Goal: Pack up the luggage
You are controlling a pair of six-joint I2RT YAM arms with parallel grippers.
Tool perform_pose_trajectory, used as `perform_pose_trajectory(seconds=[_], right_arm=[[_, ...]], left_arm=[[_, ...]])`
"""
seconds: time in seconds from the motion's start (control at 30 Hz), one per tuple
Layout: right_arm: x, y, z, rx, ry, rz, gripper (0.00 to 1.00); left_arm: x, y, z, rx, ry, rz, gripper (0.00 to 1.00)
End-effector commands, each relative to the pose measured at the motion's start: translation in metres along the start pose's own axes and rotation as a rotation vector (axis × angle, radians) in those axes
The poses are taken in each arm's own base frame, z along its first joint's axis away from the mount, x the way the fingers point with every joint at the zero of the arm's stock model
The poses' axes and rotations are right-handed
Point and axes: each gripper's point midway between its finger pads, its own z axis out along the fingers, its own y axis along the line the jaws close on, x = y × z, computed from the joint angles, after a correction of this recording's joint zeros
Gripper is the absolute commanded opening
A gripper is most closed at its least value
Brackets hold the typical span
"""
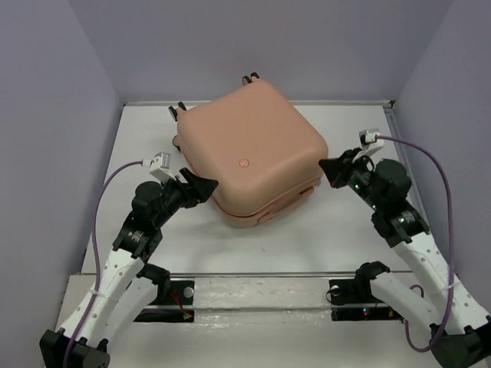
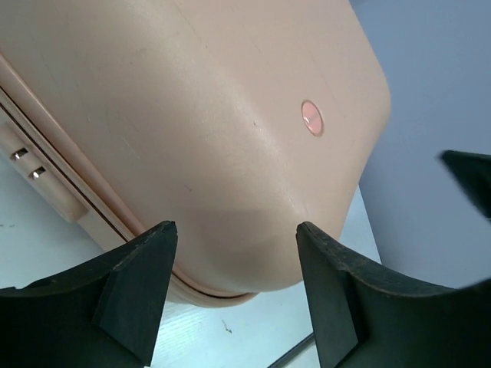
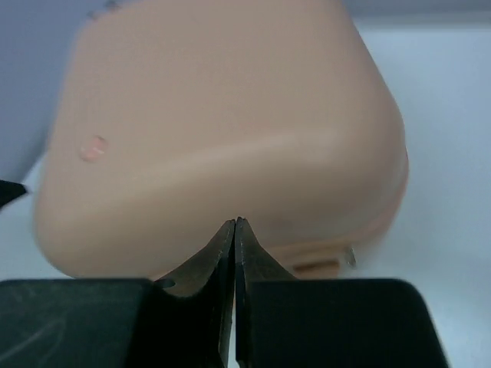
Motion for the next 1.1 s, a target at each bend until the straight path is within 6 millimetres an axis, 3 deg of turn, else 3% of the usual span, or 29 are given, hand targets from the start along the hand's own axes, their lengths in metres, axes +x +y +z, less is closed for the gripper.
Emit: perform_pose_trajectory(seconds=[0.0, 0.1, 0.17, 0.2, 0.3, 0.33, 0.57, 0.8, 0.97, 1.07], right_arm=[[0.093, -0.074, -0.006, 0.308, 0.118, 0.133, 0.07], [0.129, -0.099, -0.006, 0.361, 0.163, 0.171, 0.11], [0.131, -0.110, -0.003, 0.333, 0.151, 0.199, 0.23], [0.142, -0.111, 0.000, 0.302, 0.178, 0.210, 0.32], [0.139, -0.115, 0.011, 0.236, 0.179, 0.158, 0.42], [0.150, -0.111, 0.016, 0.192, 0.227, 0.154, 0.42], [0.151, -0.091, 0.038, -0.014, 0.225, 0.065, 0.43], [0.142, -0.105, 0.048, 0.022, 0.207, -0.035, 0.42], [0.140, -0.104, 0.054, -0.010, 0.201, -0.074, 0.41], [0.129, -0.098, 0.054, -0.040, 0.132, -0.109, 0.39]], left_arm=[[0.031, -0.003, -0.012, 0.071, 0.112, 0.025, 0.72], [0.050, 0.007, -0.018, 0.068, 0.165, 0.013, 0.64], [0.063, 0.014, -0.021, 0.066, 0.196, -0.001, 0.62], [0.066, 0.010, -0.023, 0.085, 0.210, -0.013, 0.61], [0.068, 0.011, -0.025, 0.085, 0.219, -0.024, 0.61], [0.070, 0.012, -0.025, 0.083, 0.223, -0.029, 0.61], [0.076, 0.012, -0.022, 0.088, 0.255, -0.029, 0.61], [0.081, 0.014, -0.020, 0.079, 0.275, -0.028, 0.60], [0.082, 0.015, -0.019, 0.070, 0.275, -0.028, 0.59], [0.084, 0.018, -0.018, 0.058, 0.281, -0.028, 0.59]])
